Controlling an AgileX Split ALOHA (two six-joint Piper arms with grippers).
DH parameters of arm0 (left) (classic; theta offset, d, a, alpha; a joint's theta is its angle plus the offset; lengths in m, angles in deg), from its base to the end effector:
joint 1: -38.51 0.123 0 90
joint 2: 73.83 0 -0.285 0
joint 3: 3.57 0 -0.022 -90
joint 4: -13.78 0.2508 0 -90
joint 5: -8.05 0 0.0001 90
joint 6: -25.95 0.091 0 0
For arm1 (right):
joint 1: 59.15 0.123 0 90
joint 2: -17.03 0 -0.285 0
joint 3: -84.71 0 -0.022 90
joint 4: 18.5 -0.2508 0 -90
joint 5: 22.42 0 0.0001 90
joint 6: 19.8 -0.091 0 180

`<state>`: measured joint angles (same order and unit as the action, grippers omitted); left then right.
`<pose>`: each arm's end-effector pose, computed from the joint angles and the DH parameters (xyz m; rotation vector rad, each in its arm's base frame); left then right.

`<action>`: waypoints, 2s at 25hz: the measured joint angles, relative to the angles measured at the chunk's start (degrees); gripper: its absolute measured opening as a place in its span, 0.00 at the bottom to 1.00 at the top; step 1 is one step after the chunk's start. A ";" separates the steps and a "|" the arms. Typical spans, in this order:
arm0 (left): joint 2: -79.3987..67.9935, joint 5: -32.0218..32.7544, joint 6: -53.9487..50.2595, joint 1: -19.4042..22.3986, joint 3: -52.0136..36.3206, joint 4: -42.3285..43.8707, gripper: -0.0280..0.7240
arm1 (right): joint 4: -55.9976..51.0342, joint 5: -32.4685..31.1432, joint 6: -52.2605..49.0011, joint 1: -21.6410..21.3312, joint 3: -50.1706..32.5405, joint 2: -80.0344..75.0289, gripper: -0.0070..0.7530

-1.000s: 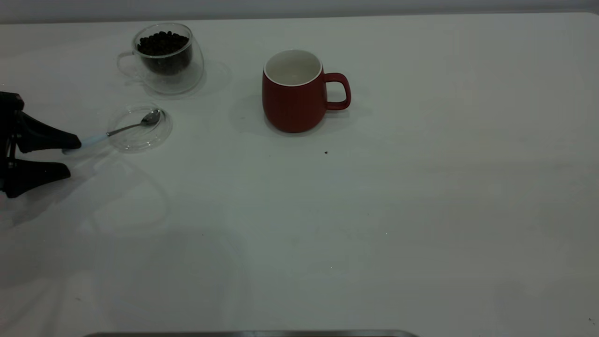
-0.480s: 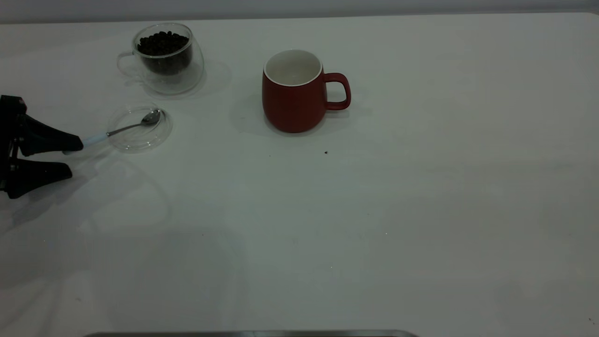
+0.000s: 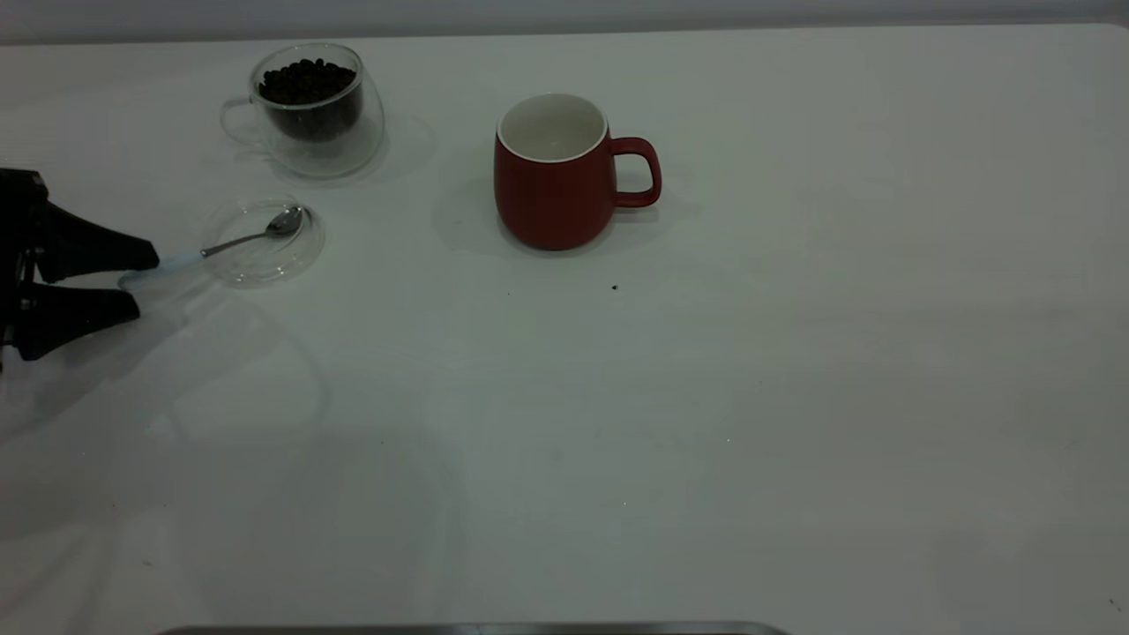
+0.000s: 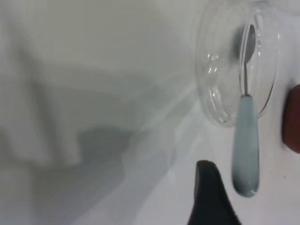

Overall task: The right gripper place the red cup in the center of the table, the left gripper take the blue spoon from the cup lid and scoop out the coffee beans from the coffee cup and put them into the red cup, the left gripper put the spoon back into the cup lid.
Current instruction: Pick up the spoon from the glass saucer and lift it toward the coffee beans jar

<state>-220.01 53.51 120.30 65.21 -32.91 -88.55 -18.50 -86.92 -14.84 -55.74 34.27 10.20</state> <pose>0.2939 0.0768 -0.0292 -0.7344 2.4920 -0.9981 -0.0066 -0.0004 0.2630 -0.1551 2.1197 -0.0160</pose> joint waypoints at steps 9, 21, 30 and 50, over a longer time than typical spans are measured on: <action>-0.05 0.01 0.13 0.00 0.00 0.00 0.72 | 0.00 0.00 0.00 0.00 0.00 0.00 0.78; -0.05 0.01 -0.05 0.00 1.16 -0.08 0.72 | 0.00 0.00 0.00 0.00 0.00 0.00 0.78; -2.45 0.01 -0.07 -0.43 1.20 -0.15 0.72 | 0.00 0.00 0.00 0.00 0.00 0.00 0.78; -3.36 0.54 -2.29 -1.77 5.60 -0.15 0.72 | 0.00 0.00 0.00 0.00 0.00 0.00 0.78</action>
<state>-223.37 54.05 118.01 63.44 -27.32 -88.70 -18.50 -86.92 -14.84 -55.74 34.27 10.20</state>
